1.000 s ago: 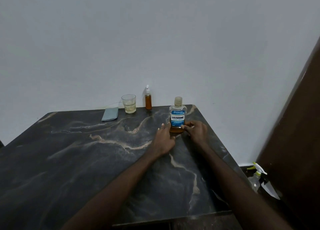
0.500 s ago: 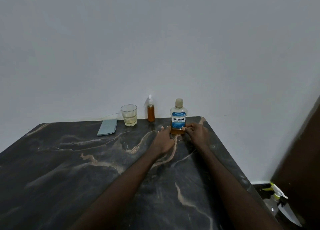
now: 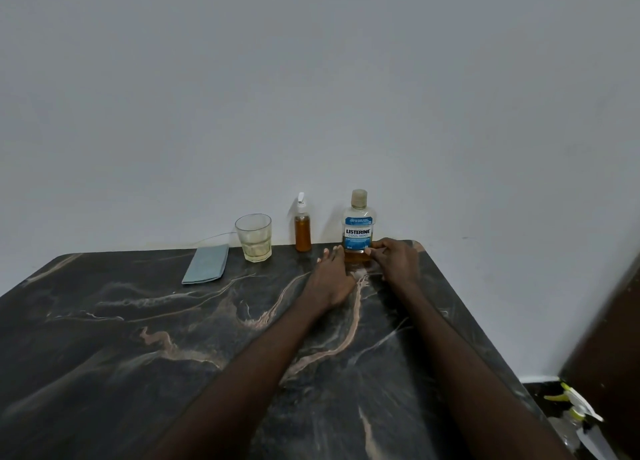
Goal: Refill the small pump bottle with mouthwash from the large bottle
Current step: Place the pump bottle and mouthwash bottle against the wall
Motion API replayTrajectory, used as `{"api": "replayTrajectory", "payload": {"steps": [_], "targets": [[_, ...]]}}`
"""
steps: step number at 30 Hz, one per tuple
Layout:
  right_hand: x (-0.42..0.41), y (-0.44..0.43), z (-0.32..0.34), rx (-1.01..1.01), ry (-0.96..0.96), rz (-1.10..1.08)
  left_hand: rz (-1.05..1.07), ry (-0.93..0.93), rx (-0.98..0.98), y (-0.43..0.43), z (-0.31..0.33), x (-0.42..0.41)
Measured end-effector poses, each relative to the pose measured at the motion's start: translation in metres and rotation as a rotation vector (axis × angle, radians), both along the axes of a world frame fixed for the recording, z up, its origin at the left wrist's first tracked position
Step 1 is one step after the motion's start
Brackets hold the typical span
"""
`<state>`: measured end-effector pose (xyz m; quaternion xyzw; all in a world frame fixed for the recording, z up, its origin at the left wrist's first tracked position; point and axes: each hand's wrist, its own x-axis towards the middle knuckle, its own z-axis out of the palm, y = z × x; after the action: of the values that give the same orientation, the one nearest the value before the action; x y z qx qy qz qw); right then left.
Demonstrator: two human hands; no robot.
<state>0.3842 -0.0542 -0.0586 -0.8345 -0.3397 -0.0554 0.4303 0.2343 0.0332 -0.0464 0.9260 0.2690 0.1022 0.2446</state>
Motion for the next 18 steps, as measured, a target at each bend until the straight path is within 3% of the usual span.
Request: {"api": "replayTrajectory", "payload": {"steps": [18], "targets": [[0.028,0.025,-0.004,-0.011,0.015,0.006,0.025,0.053,0.053,0.027,-0.006,0.031]]}}
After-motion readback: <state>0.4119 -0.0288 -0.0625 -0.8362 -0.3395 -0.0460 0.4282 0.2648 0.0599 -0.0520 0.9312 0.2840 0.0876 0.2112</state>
